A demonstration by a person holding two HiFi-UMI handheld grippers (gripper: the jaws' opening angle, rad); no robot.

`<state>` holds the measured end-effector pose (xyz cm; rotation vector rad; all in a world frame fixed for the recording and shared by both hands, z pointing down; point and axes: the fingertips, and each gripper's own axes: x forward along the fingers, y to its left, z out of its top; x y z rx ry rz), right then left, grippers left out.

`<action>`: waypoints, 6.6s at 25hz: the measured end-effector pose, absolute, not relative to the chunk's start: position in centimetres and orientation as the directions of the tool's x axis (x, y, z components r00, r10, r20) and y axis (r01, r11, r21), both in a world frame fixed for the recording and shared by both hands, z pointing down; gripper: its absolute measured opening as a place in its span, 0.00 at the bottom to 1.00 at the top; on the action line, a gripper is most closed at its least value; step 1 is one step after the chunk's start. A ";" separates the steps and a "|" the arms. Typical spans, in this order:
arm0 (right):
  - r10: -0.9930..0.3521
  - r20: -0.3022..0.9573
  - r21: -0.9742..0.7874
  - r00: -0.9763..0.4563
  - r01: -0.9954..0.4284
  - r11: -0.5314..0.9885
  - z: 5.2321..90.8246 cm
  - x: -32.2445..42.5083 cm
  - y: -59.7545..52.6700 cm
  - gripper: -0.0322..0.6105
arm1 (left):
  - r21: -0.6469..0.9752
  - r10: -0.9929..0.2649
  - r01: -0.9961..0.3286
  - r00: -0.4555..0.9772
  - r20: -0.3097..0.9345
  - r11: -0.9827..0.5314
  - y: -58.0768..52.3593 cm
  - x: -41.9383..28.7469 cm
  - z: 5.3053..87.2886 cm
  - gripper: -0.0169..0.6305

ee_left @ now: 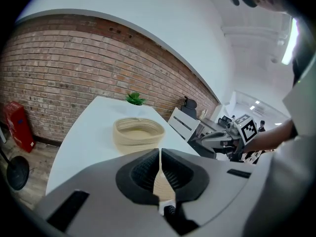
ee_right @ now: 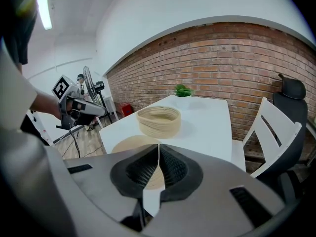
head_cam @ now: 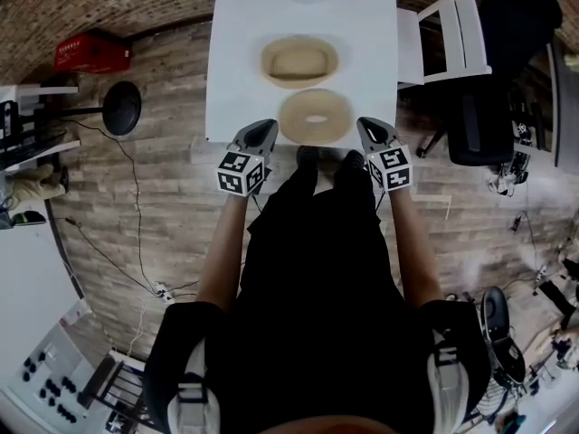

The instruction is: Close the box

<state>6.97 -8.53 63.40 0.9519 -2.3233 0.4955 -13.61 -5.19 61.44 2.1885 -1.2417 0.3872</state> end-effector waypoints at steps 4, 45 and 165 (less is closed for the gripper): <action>-0.510 0.623 -0.122 -0.593 -0.717 0.686 63.6 6.8 -8.3 0.18 | 0.356 -0.675 -0.844 0.535 0.509 -0.401 -4.9 -13.4 61.5 0.15; -0.389 0.732 -0.276 -0.560 -0.765 0.582 74.6 5.8 -8.4 0.47 | 0.441 -0.514 -0.858 0.512 0.688 -0.264 -5.2 -12.8 74.8 0.44; -0.571 0.653 -0.259 -0.497 -0.856 0.447 65.8 -2.3 -21.8 0.32 | 0.406 -0.684 -0.888 0.434 0.587 -0.215 -19.4 -20.6 65.3 0.24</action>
